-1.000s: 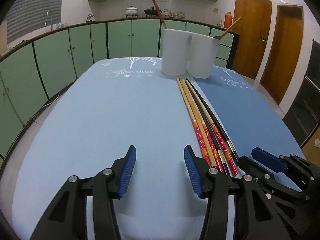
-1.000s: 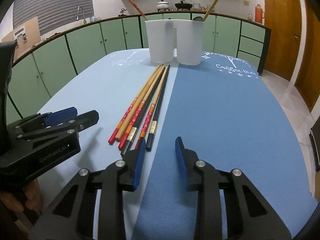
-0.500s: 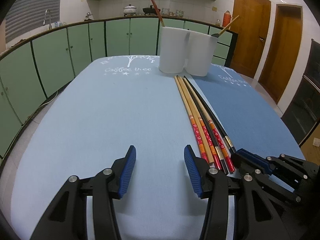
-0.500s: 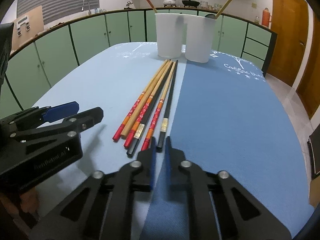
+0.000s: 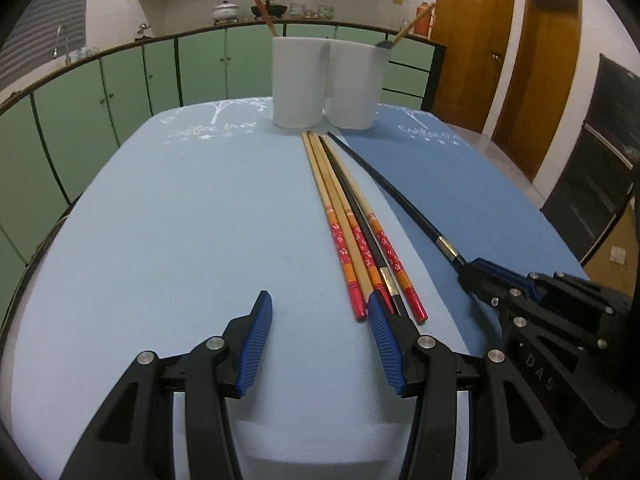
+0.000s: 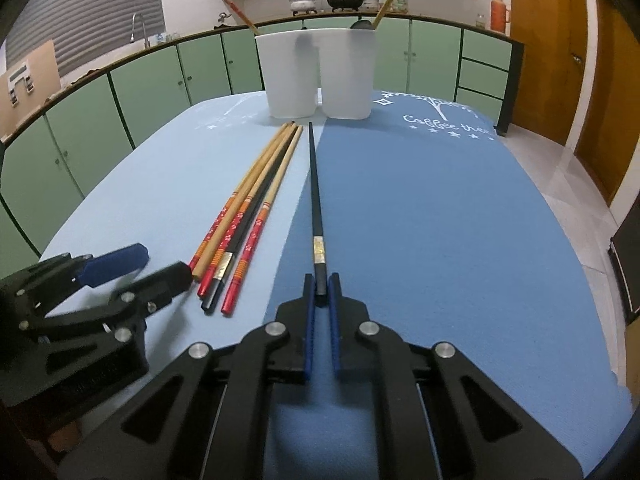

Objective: Organize utensils
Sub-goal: 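Grasp a black chopstick with the right tool while the left tool grasps a red chopstick, then lift both chopsticks toward the white holder with both tools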

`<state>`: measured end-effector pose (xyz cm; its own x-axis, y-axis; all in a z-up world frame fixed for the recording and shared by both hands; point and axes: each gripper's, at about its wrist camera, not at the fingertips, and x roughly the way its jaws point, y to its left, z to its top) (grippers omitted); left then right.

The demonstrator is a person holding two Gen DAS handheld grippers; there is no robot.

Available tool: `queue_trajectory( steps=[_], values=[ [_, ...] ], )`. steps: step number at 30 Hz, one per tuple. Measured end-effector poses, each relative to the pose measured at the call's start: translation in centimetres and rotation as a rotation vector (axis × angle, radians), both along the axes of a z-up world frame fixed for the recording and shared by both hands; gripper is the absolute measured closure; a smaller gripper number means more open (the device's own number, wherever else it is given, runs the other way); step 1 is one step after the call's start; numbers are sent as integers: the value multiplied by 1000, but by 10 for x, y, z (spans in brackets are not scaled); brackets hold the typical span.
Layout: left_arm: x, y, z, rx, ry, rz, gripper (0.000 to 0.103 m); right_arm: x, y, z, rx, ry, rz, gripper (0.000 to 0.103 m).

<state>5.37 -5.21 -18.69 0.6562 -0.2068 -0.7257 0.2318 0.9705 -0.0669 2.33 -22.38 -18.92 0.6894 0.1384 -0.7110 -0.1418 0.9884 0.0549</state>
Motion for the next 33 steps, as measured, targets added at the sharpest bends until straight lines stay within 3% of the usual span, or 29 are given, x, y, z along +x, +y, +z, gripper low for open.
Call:
queue_trajectory(
  steps=[3,7,11,20,25,33],
  values=[
    [0,-1,0,10,-1,-2,54,1,0,0,0,-1,3,97],
    [1,7,0,-1,0,41,64,0,-2,-1,5,-1,4,97],
    [4,16,1,-21,1,89,64,0,-2,-1,11,-1,17,97],
    [6,9,-1,-1,-8,67,63,-1,6,-4,-11,-6,46,92],
    [8,2,-3,11,-11,43,97,-1,6,-5,-11,-4,51,97],
    [5,2,7,-7,-31,34,97,-4,3,4,15,-19,62,97]
  ],
)
